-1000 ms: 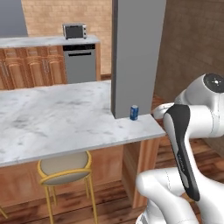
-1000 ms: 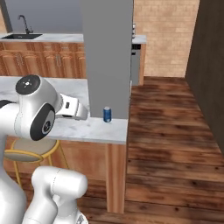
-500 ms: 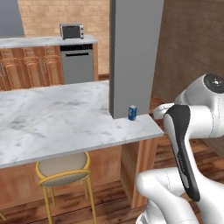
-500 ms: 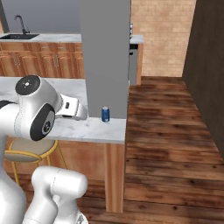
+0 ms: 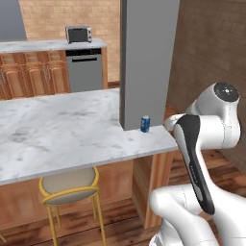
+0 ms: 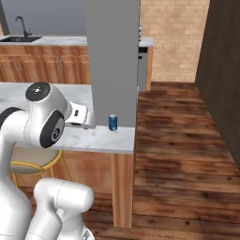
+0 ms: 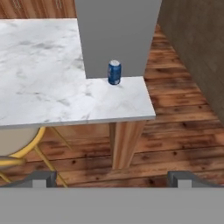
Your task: Four empty soda cans are scattered around the kitchen. Gather all the cans and cluster them next to the stove for recycling.
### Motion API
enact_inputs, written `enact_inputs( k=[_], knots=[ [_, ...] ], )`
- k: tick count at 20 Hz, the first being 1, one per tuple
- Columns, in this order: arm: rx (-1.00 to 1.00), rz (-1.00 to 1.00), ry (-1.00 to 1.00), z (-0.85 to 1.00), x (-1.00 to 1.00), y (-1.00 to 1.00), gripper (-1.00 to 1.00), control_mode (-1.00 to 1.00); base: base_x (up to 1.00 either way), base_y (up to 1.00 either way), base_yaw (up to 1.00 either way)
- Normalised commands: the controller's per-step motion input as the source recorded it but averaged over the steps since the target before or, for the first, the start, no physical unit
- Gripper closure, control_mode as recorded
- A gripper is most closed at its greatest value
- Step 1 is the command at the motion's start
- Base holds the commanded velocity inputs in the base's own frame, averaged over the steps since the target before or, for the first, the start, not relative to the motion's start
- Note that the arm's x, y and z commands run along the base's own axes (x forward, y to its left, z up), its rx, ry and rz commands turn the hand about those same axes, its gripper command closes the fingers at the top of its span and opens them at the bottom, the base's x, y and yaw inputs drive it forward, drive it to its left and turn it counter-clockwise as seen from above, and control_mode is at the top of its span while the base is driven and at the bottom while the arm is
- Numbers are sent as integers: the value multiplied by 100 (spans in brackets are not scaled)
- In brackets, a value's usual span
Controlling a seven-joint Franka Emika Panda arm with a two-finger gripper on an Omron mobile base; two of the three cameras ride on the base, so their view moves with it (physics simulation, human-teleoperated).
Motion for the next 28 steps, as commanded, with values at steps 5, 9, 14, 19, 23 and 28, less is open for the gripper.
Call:
enact_inputs(
  k=[5,9,14,19,23,28],
  knots=[
    [-1,0,-1,-21,45,9,-100,-100,0,0,0],
    [-1,0,-7,-19,46,1,-100,-100,0,0,0],
    [-1,0,-5,-23,45,0,-100,-100,0,0,0],
    [-3,1,0,-24,29,-9,-100,-100,0,0,0],
    [-2,1,0,-14,26,-12,-100,-100,0,0,0],
    [0,3,3,-13,23,-3,-100,-100,0,0,0]
  ],
)
